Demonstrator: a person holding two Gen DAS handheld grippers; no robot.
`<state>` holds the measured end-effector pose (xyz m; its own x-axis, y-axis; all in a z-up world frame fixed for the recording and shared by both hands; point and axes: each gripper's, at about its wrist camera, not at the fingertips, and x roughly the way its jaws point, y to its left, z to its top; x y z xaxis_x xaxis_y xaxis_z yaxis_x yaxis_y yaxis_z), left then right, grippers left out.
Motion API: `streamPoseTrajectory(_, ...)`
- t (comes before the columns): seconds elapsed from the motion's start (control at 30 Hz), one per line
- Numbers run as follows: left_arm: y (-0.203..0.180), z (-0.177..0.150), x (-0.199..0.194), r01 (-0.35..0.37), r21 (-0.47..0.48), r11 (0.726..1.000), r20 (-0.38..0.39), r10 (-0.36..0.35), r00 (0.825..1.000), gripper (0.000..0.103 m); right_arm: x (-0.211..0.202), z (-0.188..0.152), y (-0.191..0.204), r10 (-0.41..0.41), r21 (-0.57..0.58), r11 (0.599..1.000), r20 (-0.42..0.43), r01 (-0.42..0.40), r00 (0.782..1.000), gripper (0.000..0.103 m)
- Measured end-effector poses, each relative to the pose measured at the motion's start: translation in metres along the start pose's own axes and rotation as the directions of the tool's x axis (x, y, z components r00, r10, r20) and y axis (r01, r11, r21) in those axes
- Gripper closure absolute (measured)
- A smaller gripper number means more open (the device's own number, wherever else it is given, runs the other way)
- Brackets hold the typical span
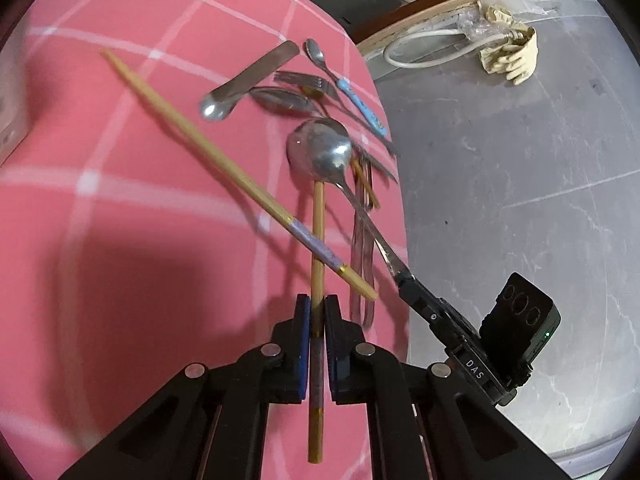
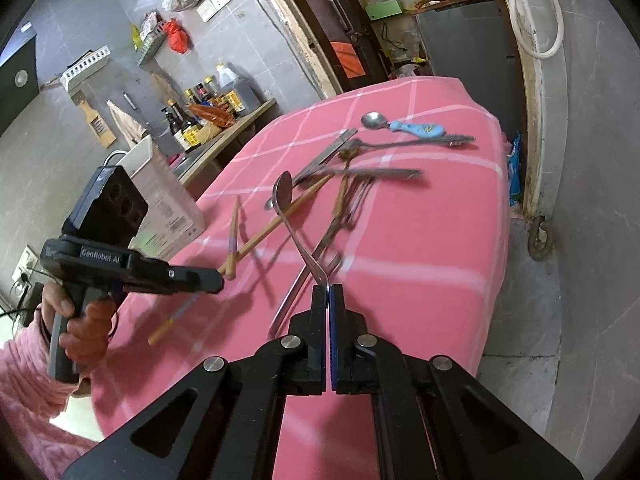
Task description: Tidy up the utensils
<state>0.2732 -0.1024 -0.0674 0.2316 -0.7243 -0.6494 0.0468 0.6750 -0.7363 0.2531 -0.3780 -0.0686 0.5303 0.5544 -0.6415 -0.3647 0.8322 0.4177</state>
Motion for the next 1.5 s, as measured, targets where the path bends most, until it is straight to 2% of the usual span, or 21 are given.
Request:
streamPoseTrajectory(0.17,0.001,-0.023,-0.010,-0.048,0.049,0.998,-0.013,0.049,0.999,0.095,-0.021,-0.024,0.021,0.004,-0.043,0.999,-0.025,-0.005,1.000,0.101)
streamPoseTrajectory(0.27,0.006,-0.032,-0.013,-0.082,0.058,0.995,-0.012,0.083,0.996,0.095,-0.030,-0.032,0.030,-0.050,-0.076,0.996,-0.018,0.048,0.999,0.101)
streamPoseTrajectory(0.5,0.017,-0.042,-0.027,-0.103,0.063,0.993,0.017,0.102,0.995,0.094,-0.054,-0.045,0.016,-0.141,-0.003,0.990,0.088,0.142,0.986,0.101)
streamPoseTrajectory(0.57,0.017,-0.041,-0.033,-0.114,0.072,0.991,0.052,0.111,0.992,0.091,-0.063,-0.053,0.010,-0.174,0.051,0.984,0.145,0.169,0.974,0.101)
streamPoseTrajectory(0.63,0.018,-0.037,-0.036,-0.108,0.072,0.992,0.077,0.102,0.992,0.081,-0.067,-0.062,0.008,-0.189,0.083,0.981,0.173,0.177,0.967,0.101)
streamPoseTrajectory(0.73,0.020,-0.029,-0.038,-0.110,0.051,0.993,0.115,0.104,0.988,0.065,-0.059,-0.073,0.012,-0.156,0.081,0.986,0.126,0.147,0.980,0.101)
streamPoseTrajectory(0.87,0.026,-0.014,-0.036,-0.115,-0.002,0.993,0.153,0.114,0.982,0.065,-0.050,-0.072,0.020,-0.159,0.035,0.987,0.080,0.156,0.984,0.098)
streamPoseTrajectory(0.93,0.029,-0.005,-0.033,-0.109,-0.031,0.994,0.167,0.112,0.980,0.065,-0.050,-0.065,0.022,-0.159,0.006,0.987,0.076,0.159,0.984,0.089)
streamPoseTrajectory(0.97,0.029,-0.001,-0.031,-0.106,-0.044,0.993,0.174,0.112,0.978,0.065,-0.050,-0.062,0.023,-0.155,-0.008,0.988,0.077,0.156,0.985,0.080)
streamPoseTrajectory(1.0,0.028,0.001,-0.029,-0.104,-0.049,0.993,0.179,0.112,0.978,0.066,-0.049,-0.055,0.025,-0.149,-0.031,0.988,0.080,0.152,0.986,0.076)
streamPoseTrajectory(1.1,0.028,0.013,-0.021,-0.103,-0.069,0.992,0.178,0.114,0.977,0.067,-0.041,-0.040,0.028,-0.103,-0.076,0.991,0.063,0.108,0.993,0.076)
streamPoseTrajectory(1.17,0.028,0.018,-0.016,-0.108,-0.084,0.991,0.169,0.121,0.978,0.073,-0.031,-0.033,0.028,-0.079,-0.091,0.993,0.035,0.082,0.996,0.076)
streamPoseTrajectory(1.23,0.027,0.020,-0.009,-0.133,-0.088,0.987,0.160,0.146,0.976,0.092,-0.015,-0.025,0.031,-0.060,-0.120,0.991,-0.008,0.058,0.998,0.076)
streamPoseTrajectory(1.3,0.027,0.021,-0.005,-0.155,-0.083,0.984,0.158,0.167,0.973,0.092,-0.001,-0.019,0.037,-0.039,-0.158,0.987,-0.054,0.030,0.998,0.076)
streamPoseTrajectory(1.37,0.024,0.021,-0.006,-0.172,-0.057,0.984,0.162,0.179,0.970,0.093,0.008,-0.018,0.043,-0.068,-0.200,0.979,-0.092,0.048,0.993,0.077)
streamPoseTrajectory(1.43,0.018,0.020,-0.008,-0.189,-0.013,0.982,0.164,0.188,0.968,0.095,0.015,-0.019,0.049,-0.115,-0.244,0.966,-0.118,0.084,0.986,0.080)
streamPoseTrajectory(1.5,0.014,0.020,-0.007,-0.191,0.014,0.981,0.150,0.187,0.971,0.096,0.015,-0.020,0.050,-0.134,-0.252,0.962,-0.114,0.102,0.984,0.094)
